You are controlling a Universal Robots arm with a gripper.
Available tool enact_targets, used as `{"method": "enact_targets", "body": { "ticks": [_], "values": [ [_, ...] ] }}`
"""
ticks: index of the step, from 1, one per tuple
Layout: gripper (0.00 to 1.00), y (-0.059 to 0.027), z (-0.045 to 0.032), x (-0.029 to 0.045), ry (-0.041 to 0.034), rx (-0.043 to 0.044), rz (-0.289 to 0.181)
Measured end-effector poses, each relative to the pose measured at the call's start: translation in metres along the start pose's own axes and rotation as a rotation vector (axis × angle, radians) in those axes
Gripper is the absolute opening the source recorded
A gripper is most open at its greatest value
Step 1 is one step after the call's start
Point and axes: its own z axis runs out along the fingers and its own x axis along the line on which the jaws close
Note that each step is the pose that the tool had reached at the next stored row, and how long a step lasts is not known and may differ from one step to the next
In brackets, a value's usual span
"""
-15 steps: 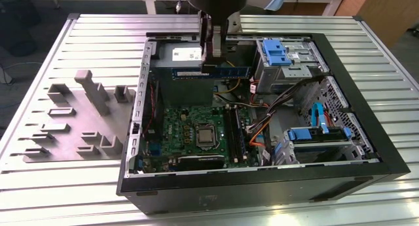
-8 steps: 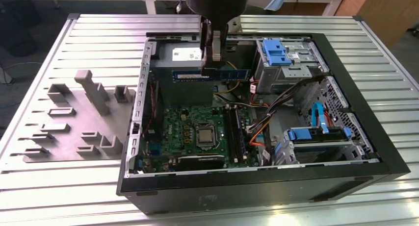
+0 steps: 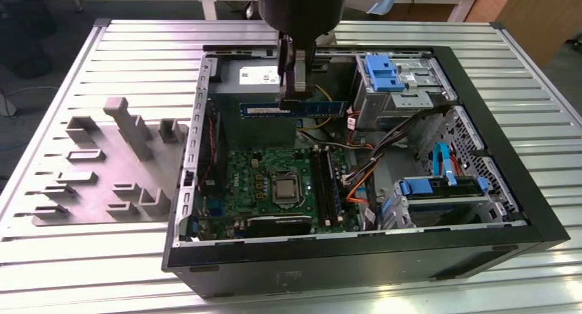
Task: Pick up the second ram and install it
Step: 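Pick up the second ram and move it above second insertion slot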
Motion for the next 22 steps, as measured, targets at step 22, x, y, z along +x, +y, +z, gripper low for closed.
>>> {"method": "enact_targets", "body": {
  "ticks": [22],
  "values": [
    [0.11,-0.0011,0.0229,0.0011,0.0,0.0001,0.0]
  ]
}}
